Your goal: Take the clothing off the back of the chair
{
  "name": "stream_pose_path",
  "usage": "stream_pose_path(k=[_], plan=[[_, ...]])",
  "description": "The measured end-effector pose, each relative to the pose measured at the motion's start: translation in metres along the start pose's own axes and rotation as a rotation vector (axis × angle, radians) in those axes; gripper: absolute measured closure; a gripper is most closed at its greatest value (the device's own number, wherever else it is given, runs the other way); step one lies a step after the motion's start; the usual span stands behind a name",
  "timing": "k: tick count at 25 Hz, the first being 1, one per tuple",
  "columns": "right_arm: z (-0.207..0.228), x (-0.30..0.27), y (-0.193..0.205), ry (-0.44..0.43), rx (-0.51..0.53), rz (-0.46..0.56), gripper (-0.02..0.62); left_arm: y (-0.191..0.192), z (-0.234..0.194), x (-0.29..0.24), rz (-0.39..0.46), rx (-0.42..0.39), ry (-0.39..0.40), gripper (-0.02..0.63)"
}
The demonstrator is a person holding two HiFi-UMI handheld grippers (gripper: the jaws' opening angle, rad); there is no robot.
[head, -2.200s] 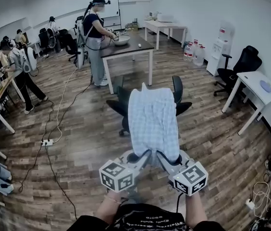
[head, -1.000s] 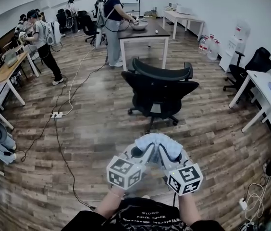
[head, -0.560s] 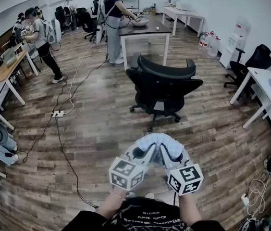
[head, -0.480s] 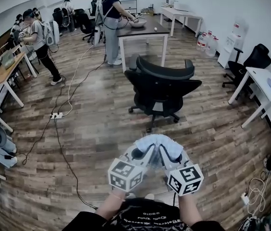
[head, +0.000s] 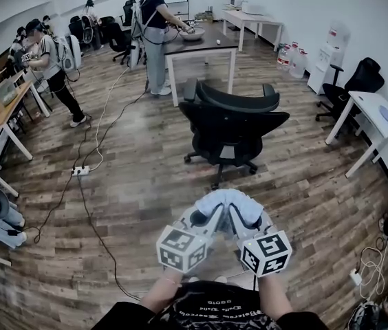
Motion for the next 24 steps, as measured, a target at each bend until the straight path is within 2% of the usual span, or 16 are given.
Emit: stream_pose_path(k=[9,24], plan=[[-0.005,0.002,0.004,0.007,0.029,-0.029,0.560,0.006,0.000,0.004,-0.001,0.014,0.000,0.580],[-0.005,0.011,0.013,0.004,0.021,-0.040,0.560,0.017,0.005,0.004,-0.018,0.021,-0.006,0.580]])
Point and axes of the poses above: the fingertips, and each gripper's own axes: x backward along the fingers, z to its right, y out of its underside, the point moved 1 cm from there along x, backward along the fingers, and after that the axes turned 12 degrees about x, right-handed, at the moved point
